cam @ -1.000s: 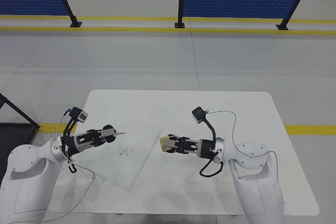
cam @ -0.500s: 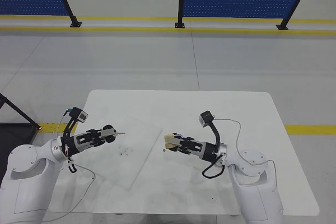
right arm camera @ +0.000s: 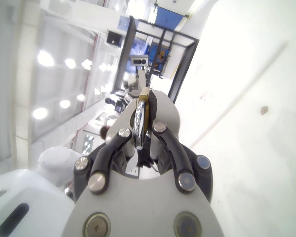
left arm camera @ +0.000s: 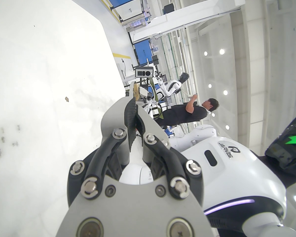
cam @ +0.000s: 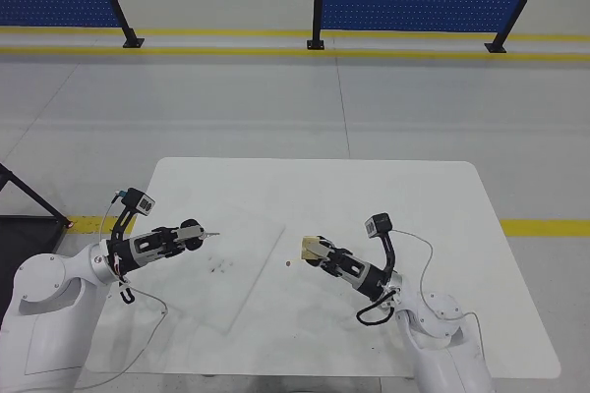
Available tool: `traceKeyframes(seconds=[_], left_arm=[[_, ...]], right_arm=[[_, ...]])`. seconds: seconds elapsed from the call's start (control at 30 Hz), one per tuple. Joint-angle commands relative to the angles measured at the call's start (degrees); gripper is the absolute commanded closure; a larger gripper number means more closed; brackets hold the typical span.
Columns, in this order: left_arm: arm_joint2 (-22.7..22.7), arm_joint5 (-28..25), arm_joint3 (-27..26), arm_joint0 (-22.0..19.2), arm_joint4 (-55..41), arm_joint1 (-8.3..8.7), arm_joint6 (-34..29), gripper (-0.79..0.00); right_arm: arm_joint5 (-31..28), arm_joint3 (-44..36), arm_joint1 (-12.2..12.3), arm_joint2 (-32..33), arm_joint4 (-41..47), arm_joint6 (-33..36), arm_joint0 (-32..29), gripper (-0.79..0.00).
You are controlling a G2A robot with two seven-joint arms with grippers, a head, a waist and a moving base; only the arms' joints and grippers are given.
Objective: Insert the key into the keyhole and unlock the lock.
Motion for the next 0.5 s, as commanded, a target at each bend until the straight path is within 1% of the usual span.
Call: traceKeyframes(seconds=[0.0,0.3,0.33,0.47], left_arm=[[0.0,0.0,0.0,0.0,0.0,0.0,0.0,0.0],[0.05,0.08,-0.03,0.06,-0.05,-0.01,0.38,0.0],[0.38,0.34,-0.42,0.32,-0.25,-0.03,1.04,0.0],[3.41,1.69,-2.46,0.62,-3.31,0.0,-2.51,0.0]], right_arm=[[0.23,0.04,0.16,-0.81,0.23,0.5,0.05,0.0],[0.26,0.07,0.19,-0.85,0.3,0.44,0.09,0.0],[0.26,0.07,0.19,-0.85,0.3,0.44,0.09,0.0],[0.26,0.07,0.19,-0.85,0.3,0.44,0.09,0.0]])
